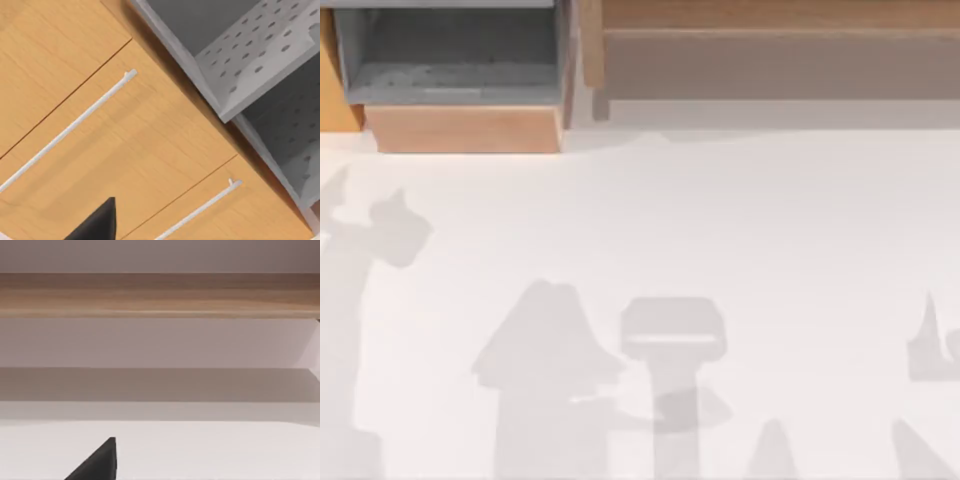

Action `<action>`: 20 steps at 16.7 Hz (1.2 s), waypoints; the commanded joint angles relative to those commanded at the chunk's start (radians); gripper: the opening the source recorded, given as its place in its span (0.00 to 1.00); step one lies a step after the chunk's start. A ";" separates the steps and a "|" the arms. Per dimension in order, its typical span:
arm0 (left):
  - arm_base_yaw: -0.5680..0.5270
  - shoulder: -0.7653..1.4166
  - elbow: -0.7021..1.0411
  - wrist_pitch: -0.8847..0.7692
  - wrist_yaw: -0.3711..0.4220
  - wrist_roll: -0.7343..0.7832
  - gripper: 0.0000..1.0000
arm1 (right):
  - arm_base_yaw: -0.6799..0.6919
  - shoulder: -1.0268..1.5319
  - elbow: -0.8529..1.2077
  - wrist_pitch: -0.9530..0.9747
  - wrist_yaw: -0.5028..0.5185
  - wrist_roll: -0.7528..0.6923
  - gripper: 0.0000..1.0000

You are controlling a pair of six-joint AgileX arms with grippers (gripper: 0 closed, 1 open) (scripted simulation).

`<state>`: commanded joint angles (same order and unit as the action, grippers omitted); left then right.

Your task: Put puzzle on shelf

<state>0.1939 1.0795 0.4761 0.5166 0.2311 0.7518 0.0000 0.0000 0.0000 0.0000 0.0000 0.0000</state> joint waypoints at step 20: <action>0.225 1.201 0.624 0.658 0.234 0.833 1.00 | 0.000 0.000 0.000 0.000 0.000 0.000 1.00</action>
<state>0.4189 2.2807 1.1000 1.1749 0.4652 1.5846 0.0000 0.0000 0.0000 0.0000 0.0000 0.0000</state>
